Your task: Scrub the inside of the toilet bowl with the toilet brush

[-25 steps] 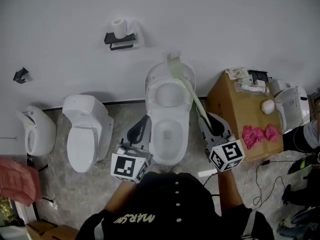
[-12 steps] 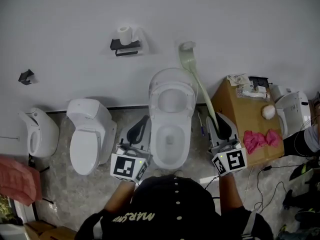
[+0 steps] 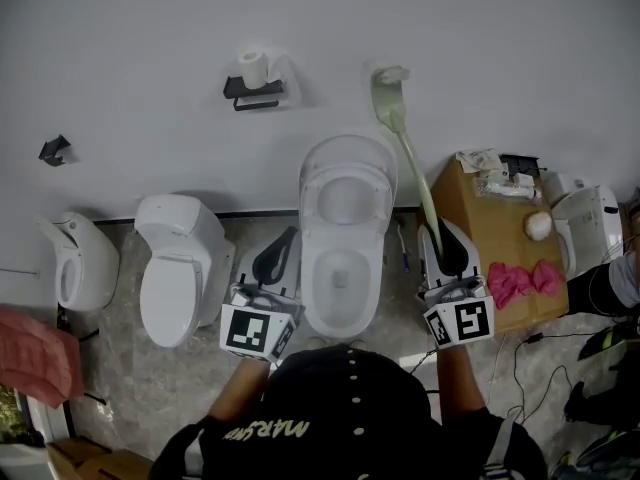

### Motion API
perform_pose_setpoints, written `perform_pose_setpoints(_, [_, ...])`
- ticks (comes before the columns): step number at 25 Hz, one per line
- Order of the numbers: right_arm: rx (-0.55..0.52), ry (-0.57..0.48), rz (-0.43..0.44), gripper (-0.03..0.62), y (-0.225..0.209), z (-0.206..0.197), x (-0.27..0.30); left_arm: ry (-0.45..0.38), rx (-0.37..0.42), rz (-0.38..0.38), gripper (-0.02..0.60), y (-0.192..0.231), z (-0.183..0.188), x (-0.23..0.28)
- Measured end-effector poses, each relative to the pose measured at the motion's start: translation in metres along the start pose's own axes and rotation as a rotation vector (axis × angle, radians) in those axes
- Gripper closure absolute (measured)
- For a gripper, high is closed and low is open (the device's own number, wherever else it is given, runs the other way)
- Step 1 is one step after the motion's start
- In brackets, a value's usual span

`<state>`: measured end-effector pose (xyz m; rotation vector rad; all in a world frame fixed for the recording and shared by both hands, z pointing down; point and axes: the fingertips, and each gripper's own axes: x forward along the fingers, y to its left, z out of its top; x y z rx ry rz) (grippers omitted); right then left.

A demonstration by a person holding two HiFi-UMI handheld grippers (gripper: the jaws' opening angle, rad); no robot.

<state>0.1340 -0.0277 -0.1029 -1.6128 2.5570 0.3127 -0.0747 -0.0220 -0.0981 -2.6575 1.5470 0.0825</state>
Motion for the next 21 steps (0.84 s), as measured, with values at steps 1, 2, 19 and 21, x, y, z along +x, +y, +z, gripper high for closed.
perform_pose_setpoints(1, [-0.003,-0.001,0.000,0.507,0.0002,0.0001,0.0001,-0.001,0.003,-0.001,0.548,-0.0006,0.0000,0.0002])
perform_pose_setpoints(2, [-0.005,0.000,-0.001,0.507,0.0001,0.0000,0.0000,-0.001,0.006,-0.001,0.548,-0.0017,-0.0002,0.0005])
perform_pose_setpoints(19, [-0.009,-0.004,-0.012,0.507,0.0011,-0.0007,0.0009,0.007,0.008,0.003,0.548,-0.0047,-0.0053,0.0003])
perform_pose_setpoints(21, [-0.010,-0.004,-0.009,0.507,0.0011,-0.0003,0.0018,0.005,0.016,-0.002,0.548,-0.0059,-0.0051,0.0010])
